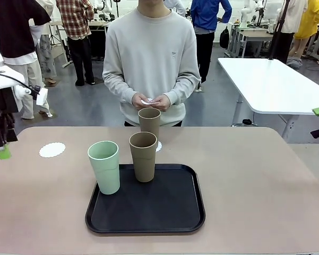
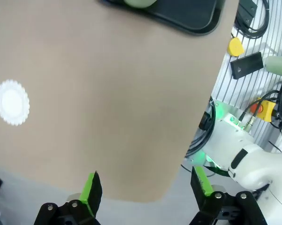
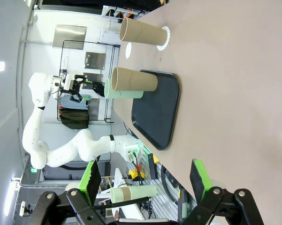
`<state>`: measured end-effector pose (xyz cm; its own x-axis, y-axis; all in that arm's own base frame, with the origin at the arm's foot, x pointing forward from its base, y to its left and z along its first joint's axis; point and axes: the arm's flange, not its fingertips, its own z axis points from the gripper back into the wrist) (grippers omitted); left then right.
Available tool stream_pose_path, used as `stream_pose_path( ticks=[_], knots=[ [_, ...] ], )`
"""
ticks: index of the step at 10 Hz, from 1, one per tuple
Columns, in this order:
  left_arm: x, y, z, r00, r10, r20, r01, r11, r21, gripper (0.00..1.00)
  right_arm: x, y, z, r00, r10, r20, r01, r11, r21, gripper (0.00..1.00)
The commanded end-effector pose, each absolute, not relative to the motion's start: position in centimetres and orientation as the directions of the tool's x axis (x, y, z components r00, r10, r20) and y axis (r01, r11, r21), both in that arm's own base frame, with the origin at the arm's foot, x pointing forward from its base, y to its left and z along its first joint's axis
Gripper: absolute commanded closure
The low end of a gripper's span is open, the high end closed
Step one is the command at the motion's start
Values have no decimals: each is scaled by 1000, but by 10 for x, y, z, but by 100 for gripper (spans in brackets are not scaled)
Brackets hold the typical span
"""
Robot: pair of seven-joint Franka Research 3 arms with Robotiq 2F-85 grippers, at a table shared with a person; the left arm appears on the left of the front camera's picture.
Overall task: Place coasters on the table and set cups on them.
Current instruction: Take one Reusable plastic cup from the Flat Tray and place it on a coaster set by the human.
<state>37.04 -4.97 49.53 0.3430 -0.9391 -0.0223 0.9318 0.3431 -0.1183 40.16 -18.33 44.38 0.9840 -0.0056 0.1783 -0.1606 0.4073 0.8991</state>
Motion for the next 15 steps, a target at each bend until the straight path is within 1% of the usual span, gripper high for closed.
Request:
stream_pose_path(
  ticks=[1, 2, 6, 7, 8, 9, 10, 11, 12, 13, 15],
  knots=[
    [369, -50, 490, 312, -938, 151, 948, 297, -114, 0, 402, -184, 443, 982, -12, 189, -167, 407, 898, 0],
    [370, -50, 495, 343, -939, -22, 932, 343, -118, 0, 402, -184, 443, 982, -12, 189, -167, 407, 898, 0],
    [370, -50, 495, 343, -939, -22, 932, 343, -118, 0, 402, -184, 443, 982, -12, 189, -167, 407, 898, 0],
    [369, -50, 492, 329, -944, 11, 938, 326, -117, 0, 402, -184, 443, 982, -12, 189, -167, 407, 898, 0],
    [370, -58, 490, 251, -945, 208, 964, 226, -136, 0, 402, -184, 443, 982, -12, 189, -167, 407, 898, 0],
    [370, -59, 489, 135, -914, 382, 988, 94, -125, 0, 402, -184, 443, 982, -12, 189, -167, 407, 898, 0],
    [378, -49, 476, 68, -864, 498, 994, 18, -104, 0, 402, -184, 443, 982, -12, 189, -167, 407, 898, 0],
    [382, -35, 462, 38, -779, 626, 994, -34, -101, 0, 402, -184, 443, 982, -12, 189, -167, 407, 898, 0],
    [387, -23, 452, -11, -686, 728, 993, -90, -71, 0, 402, -184, 443, 982, -12, 189, -167, 407, 898, 0],
    [385, -14, 433, -14, -608, 794, 996, -76, -41, 0, 402, -184, 443, 982, -12, 189, -167, 407, 898, 0],
    [390, -6, 391, 101, -462, 881, 990, -37, -133, 0, 402, -184, 443, 982, -12, 189, -167, 407, 898, 0]
  ],
)
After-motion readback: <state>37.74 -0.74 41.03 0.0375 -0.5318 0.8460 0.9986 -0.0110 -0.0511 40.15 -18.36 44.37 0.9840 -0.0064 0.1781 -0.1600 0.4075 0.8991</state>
